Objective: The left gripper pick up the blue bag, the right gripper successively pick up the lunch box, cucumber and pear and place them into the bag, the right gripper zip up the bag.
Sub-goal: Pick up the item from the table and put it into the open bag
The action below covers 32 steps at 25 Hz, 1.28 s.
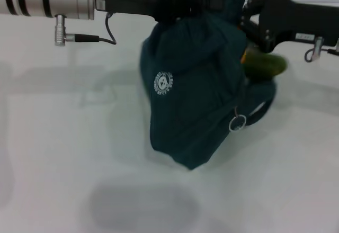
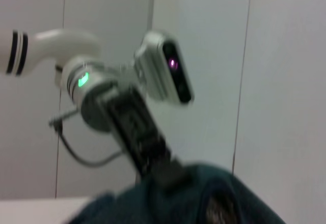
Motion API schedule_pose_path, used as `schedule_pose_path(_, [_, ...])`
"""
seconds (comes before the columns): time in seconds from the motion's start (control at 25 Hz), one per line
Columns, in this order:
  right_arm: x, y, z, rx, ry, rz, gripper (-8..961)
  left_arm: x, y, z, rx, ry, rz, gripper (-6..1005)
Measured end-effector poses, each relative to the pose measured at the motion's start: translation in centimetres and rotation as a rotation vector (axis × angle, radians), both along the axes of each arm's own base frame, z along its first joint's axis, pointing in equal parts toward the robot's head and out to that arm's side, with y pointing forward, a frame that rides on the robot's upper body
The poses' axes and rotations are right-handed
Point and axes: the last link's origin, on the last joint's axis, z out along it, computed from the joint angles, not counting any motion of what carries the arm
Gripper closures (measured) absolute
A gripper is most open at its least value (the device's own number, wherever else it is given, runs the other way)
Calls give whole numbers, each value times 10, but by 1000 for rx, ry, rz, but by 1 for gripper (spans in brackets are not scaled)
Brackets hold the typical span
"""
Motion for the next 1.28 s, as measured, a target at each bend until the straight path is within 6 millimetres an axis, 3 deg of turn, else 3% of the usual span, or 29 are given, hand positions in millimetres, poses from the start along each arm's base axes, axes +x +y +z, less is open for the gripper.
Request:
schedule_pose_path(0.28, [5,1,-13,-12,-58,-27,918,2,-2,1,-17,-14,-2,933])
schedule_pose_path(0.8, [-11,-15,-1,-108,41,42,918,-3,-4,1,-20,-17,13,932])
schedule_pose_path(1.28, [-9,-7,-1,-60,17,10,917,4,-12,-1,-86,-43,-4,932])
